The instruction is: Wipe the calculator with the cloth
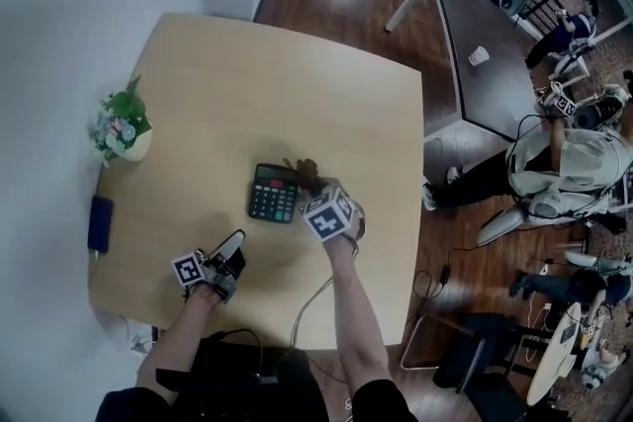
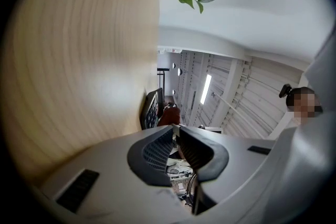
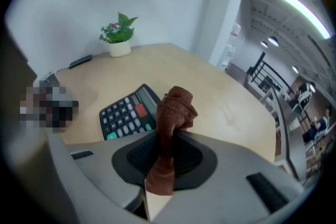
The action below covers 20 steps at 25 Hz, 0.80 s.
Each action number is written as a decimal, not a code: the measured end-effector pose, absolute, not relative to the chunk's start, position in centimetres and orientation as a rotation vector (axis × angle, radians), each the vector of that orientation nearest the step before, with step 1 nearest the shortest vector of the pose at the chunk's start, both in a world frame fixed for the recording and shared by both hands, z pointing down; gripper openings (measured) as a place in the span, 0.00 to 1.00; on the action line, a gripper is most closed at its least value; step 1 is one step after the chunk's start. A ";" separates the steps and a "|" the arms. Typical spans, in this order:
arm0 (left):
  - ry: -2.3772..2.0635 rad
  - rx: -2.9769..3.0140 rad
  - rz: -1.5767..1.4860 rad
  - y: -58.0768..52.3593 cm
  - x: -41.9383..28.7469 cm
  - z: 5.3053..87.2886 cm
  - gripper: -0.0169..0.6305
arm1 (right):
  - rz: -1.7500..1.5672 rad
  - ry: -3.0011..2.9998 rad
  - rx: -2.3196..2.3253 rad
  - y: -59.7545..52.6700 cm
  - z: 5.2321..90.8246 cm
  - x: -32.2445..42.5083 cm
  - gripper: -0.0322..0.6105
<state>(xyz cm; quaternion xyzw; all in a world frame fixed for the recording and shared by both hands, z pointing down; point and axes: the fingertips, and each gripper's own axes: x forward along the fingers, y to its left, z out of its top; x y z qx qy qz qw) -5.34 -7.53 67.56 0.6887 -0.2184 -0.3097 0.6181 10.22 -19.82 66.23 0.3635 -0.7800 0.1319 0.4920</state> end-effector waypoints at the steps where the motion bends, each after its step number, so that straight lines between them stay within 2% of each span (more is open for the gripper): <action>1: -0.507 1.581 -0.720 -7.5 -5.5 67.6 0.11 | 0.263 -1.914 0.853 -20.3 65.5 8.6 0.15; 6: -0.513 1.571 -0.738 -6.9 -6.0 67.6 0.11 | 0.097 -2.048 0.677 -21.1 64.2 -0.5 0.15; 10: -0.521 1.569 -0.737 -6.8 -6.0 67.8 0.11 | -0.025 -1.956 0.492 -20.5 68.0 -4.4 0.15; 14: -0.517 1.575 -0.733 -6.9 -5.8 67.7 0.11 | 0.066 -1.865 0.580 -20.2 69.0 0.5 0.15; 20: -0.526 1.576 -0.727 -6.8 -6.0 67.8 0.11 | 0.313 -1.729 0.797 -18.3 69.5 12.7 0.15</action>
